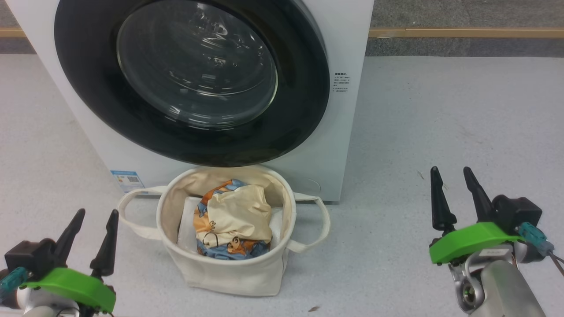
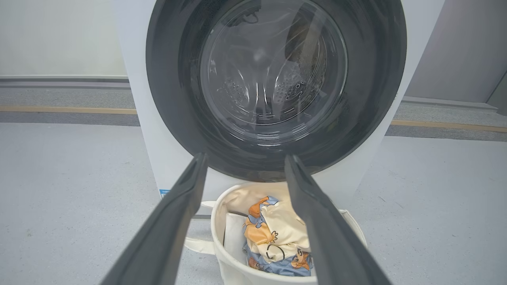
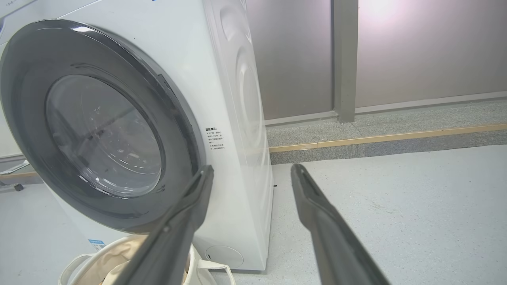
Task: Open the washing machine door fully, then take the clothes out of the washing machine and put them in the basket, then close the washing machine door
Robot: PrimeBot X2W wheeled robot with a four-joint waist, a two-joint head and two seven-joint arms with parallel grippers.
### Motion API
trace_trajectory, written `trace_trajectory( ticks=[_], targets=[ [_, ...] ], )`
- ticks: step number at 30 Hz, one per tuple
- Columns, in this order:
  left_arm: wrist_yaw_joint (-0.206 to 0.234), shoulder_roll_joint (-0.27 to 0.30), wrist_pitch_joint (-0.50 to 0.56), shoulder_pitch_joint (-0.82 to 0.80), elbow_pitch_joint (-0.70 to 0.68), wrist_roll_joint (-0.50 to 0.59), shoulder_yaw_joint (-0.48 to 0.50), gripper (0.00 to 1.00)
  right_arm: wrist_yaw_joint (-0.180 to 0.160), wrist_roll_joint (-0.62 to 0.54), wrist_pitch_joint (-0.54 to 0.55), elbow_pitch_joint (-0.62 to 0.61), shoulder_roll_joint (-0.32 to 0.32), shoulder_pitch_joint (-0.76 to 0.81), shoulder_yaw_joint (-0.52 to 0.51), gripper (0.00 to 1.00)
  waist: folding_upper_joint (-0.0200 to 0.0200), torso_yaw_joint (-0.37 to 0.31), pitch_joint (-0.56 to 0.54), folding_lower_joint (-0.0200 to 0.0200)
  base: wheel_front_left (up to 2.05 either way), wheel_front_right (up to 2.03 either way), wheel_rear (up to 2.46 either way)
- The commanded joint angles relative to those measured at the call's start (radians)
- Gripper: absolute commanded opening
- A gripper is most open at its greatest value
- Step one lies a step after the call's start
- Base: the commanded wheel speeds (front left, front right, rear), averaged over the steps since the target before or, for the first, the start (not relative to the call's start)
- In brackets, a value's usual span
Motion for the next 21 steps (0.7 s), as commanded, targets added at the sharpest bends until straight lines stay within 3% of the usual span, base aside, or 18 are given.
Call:
trace_trajectory(
  ticks=[1,21],
  targets=[
    [-0.006,0.04,-0.012,-0.047,-0.024,-0.008,0.043,1.0,0.0,0.003,-0.012,-0.028,0.004,-0.028,0.026,1.0,-0.0001,0.0,0.0,0.0,0.0,0.0,0.0],
    [-0.006,0.051,-0.012,-0.048,-0.021,-0.026,0.014,1.0,0.0,0.001,-0.012,-0.033,0.004,-0.026,0.025,1.0,-0.0001,0.001,0.003,0.0,0.0,0.0,0.0]
  ],
)
